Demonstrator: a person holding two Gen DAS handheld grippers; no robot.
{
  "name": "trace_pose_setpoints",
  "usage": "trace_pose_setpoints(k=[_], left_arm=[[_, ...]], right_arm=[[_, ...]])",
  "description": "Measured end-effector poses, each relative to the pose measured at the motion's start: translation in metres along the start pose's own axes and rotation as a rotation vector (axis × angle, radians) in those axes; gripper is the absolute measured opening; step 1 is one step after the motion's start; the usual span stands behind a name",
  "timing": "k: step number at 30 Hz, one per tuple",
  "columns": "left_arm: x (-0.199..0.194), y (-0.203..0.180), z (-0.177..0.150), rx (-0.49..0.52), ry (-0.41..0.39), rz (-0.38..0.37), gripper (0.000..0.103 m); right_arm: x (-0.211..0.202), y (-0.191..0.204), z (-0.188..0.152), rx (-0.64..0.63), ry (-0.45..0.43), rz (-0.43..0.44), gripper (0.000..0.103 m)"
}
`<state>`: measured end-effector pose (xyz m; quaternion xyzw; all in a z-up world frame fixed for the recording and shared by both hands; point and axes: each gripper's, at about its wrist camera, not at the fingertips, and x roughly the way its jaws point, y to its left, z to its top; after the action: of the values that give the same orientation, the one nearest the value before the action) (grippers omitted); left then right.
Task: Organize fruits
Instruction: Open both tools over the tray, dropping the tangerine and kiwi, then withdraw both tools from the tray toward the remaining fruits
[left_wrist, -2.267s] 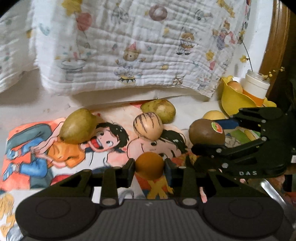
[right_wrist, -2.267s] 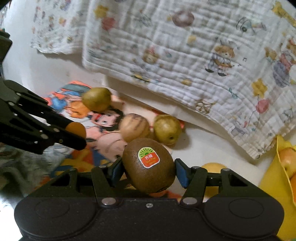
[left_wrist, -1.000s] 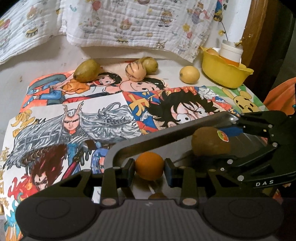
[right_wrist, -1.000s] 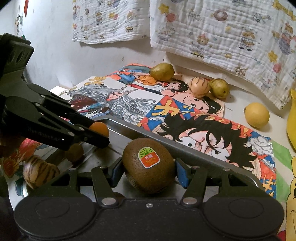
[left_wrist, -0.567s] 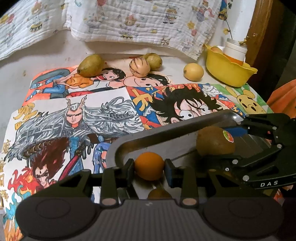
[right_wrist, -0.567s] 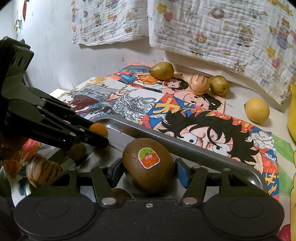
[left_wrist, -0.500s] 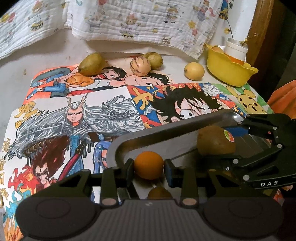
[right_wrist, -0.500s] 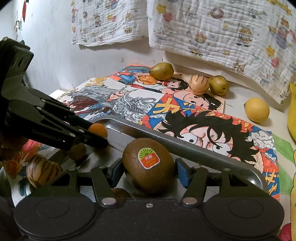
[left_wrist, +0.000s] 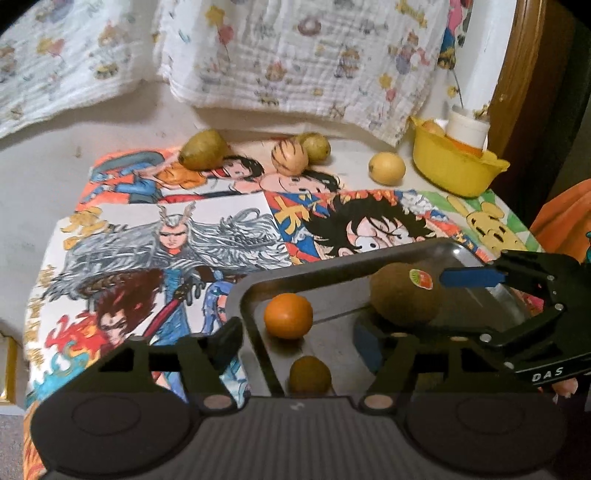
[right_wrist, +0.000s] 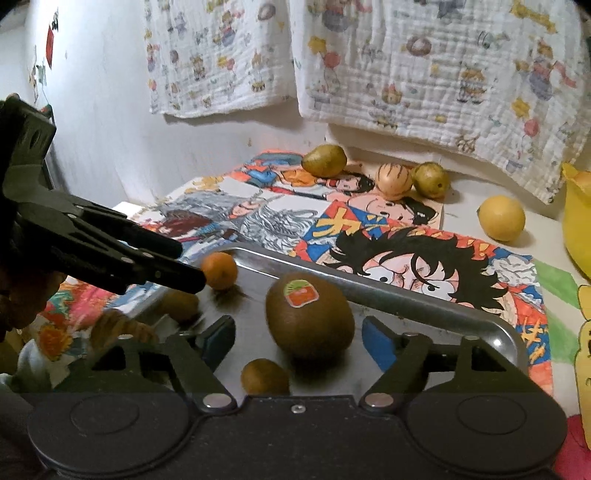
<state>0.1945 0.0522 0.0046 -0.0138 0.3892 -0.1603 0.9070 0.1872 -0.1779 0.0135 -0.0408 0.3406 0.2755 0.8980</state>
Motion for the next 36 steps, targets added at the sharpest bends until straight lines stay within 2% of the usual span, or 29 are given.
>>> trace_pose_setpoints(k=[7,11,16,23,30,36], left_arm=[[-0.043,-0.003,-0.021,-0.005,-0.077,0.023,0.098],[-0.066,-0.008,-0.038,0.020,-0.115,0.040,0.102],[-0.086,-0.017,-0.060,0.074,-0.118,0.046,0.102],[-0.098,-0.018,-0.084,0.122,-0.094,0.066,0.102],[-0.092,-0.017,-0.093,0.141,-0.032,0.091,0.102],[-0.087,-0.008,-0.087,0.152,0.011,0.117,0.102]], right_arm=[[-0.036,0.021,-0.011,-0.009,-0.047,0.011,0.097],[-0.053,0.037,-0.022,-0.029,-0.057,0.029,0.101],[-0.070,0.052,-0.035,-0.054,-0.055,0.029,0.102],[-0.082,0.059,-0.052,-0.071,-0.003,-0.004,0.102],[-0.084,0.056,-0.059,-0.040,0.064,-0.101,0.102],[-0.084,0.042,-0.054,-0.021,0.094,-0.170,0.102]])
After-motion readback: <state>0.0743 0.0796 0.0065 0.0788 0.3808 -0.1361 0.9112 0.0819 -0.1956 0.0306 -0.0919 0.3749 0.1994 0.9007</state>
